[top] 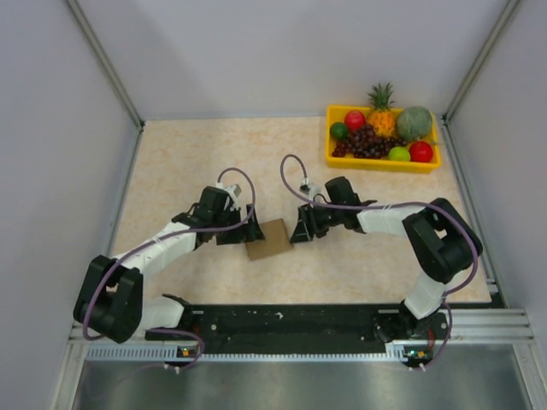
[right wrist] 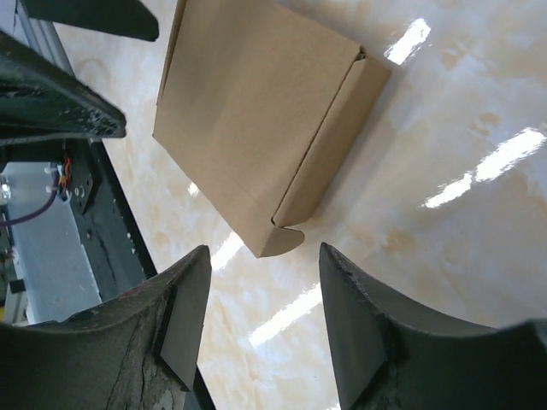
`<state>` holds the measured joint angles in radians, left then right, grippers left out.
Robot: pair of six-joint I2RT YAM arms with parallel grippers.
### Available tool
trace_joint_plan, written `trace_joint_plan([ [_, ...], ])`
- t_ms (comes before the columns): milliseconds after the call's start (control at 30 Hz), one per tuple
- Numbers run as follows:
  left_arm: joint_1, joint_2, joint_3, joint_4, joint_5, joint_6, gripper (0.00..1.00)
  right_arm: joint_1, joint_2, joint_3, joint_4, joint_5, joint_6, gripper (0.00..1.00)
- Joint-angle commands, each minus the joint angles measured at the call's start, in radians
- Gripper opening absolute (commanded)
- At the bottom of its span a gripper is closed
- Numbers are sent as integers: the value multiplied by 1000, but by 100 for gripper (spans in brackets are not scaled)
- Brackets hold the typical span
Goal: Fold the paper box
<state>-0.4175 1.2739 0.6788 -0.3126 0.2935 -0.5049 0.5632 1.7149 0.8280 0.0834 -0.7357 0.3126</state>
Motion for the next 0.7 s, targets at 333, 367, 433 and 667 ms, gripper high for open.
trace_joint_plan([
  [333,23,127,-42,194,93,-47,80,99,-57,40,-67,139,-129,51],
  [367,23,127,-51,202,88,-49,79,104,-54,40,-62,145,-135,51],
  [433,23,128,-59,217,78,-53,77,110,-55,49,-71,150,-147,52],
  [667,28,125,-55,207,52,-46,70,132,-49,120,-175,237,-219,52],
])
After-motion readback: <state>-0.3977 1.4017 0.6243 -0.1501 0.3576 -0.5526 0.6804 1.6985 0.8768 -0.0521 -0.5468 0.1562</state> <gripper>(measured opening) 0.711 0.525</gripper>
